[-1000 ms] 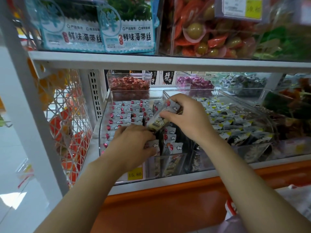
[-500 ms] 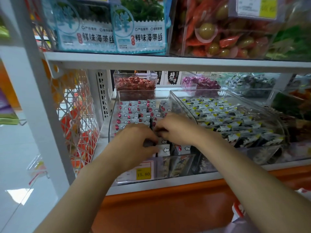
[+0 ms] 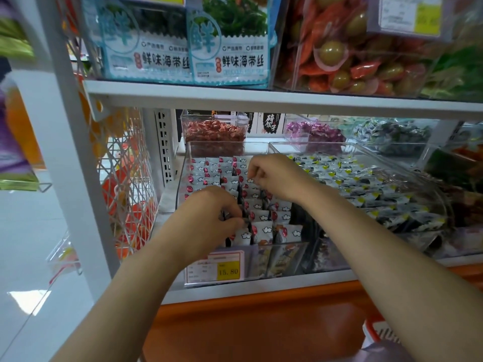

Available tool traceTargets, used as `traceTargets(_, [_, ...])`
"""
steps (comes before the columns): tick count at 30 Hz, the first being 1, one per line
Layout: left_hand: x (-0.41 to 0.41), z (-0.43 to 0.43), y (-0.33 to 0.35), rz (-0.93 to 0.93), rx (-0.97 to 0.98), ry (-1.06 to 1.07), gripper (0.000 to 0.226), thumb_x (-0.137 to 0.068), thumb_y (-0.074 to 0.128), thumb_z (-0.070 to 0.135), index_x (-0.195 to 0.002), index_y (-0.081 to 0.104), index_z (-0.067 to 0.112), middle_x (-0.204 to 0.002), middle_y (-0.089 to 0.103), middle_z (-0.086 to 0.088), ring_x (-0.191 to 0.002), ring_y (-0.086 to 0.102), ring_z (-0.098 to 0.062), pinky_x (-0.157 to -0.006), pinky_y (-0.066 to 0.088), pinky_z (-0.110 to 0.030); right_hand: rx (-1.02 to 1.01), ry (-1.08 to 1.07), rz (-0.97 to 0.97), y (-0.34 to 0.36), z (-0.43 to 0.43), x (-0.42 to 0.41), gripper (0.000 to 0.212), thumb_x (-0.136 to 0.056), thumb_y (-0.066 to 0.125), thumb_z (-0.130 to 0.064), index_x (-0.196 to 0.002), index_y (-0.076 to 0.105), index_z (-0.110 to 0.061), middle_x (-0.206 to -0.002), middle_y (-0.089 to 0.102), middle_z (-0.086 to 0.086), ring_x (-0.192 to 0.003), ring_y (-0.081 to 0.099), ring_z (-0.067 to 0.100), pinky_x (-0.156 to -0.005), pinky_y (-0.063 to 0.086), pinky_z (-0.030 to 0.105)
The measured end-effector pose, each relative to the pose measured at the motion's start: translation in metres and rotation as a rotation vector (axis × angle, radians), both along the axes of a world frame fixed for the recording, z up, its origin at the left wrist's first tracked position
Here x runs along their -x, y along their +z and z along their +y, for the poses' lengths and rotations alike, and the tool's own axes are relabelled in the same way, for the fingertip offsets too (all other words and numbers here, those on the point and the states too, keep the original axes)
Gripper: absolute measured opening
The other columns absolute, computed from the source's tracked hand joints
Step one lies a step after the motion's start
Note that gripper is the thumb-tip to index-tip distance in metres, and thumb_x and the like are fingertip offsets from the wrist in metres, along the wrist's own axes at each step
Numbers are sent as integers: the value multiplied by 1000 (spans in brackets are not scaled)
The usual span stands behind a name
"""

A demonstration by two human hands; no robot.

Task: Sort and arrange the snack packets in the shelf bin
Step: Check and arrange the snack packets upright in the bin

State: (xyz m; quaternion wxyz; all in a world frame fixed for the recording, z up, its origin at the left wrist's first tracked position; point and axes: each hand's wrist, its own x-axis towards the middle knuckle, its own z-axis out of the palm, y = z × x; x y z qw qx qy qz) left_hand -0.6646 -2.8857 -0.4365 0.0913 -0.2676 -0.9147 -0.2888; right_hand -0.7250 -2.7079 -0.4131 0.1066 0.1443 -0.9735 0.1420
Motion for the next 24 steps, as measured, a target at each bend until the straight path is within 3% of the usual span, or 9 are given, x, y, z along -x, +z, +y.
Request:
traceTargets(3, [2, -1, -1, 23, -14, 28, 9, -87, 61, 25, -92, 68, 22, -111, 59, 6, -93, 50, -6, -67, 35, -4, -171, 23, 64, -4, -3, 7, 13, -86, 63, -18, -98, 68, -17, -106, 64, 4, -105, 53, 21, -89, 45, 36])
traceTargets(6, [3, -2, -2, 24, -52, 75, 15, -88, 60, 21, -102, 67, 19, -116, 57, 4, -98, 52, -8, -73, 40, -11, -248, 15, 69, -8, -5, 8, 4, -84, 65, -23, -81, 66, -22, -103, 62, 3, -110, 46, 21, -84, 39, 33])
traceTargets(8, [5, -1, -2, 20, -104, 115, 18, -89, 59, 18, -107, 64, 18, -118, 56, 2, -101, 53, -10, -82, 42, -18, -133, 16, 73, -6, -4, 5, 5, -86, 64, -21, -82, 67, -19, -93, 62, -1, -102, 50, 18, -80, 41, 31])
traceTargets(10, [5, -2, -2, 39, -167, 159, 21, -90, 57, 16, -110, 62, 17, -114, 56, 2, -92, 53, -6, -73, 42, -9, 36, 12, 117, -2, 0, -2, 7, -88, 61, -20, -83, 64, -16, -84, 58, -5, -86, 55, 15, -69, 40, 28])
traceTargets(13, [6, -2, -1, 58, -273, 208, 25, -91, 55, 12, -115, 61, 18, -109, 55, 2, -79, 51, 0, -58, 40, -2, 199, -41, 346, 2, 6, -20, 8, -91, 57, -18, -88, 63, -13, -83, 58, -5, -73, 52, 10, -60, 38, 22])
traceTargets(16, [6, -1, 0, 36, -348, 217, 30, -92, 53, 14, -121, 58, 18, -111, 58, 1, -86, 57, -6, -60, 39, -7, 418, -98, 535, 3, 9, -43, 10, -92, 56, -15, -90, 62, -7, -80, 63, 1, -66, 59, 17, -57, 48, 28])
traceTargets(18, [4, 1, -1, -2, -383, 206, 34, -93, 52, 17, -127, 53, 18, -115, 59, 2, -90, 60, -11, -63, 41, -8, 601, -132, 602, 3, 11, -57, 6, -92, 57, -12, -88, 60, -9, -72, 59, -3, -58, 60, 11, -52, 49, 25])
traceTargets(21, [0, 5, -1, -96, -472, 173, 36, -96, 48, 20, -132, 49, 17, -109, 64, 3, -84, 61, -5, -58, 46, -8, 862, -130, 515, 0, 12, -71, 7, -92, 55, -10, -86, 57, -10, -72, 60, -5, -52, 60, 3, -45, 43, 11])
traceTargets(24, [-3, 6, 0, -211, -619, 134, 25, -96, 47, 19, -116, 60, 16, -87, 66, 5, -70, 63, -3, -59, 51, -10, 1012, -119, 378, -6, 9, -77, 9, -93, 55, -9, -88, 59, -4, -74, 64, 3, -50, 63, 9, -49, 50, 17])
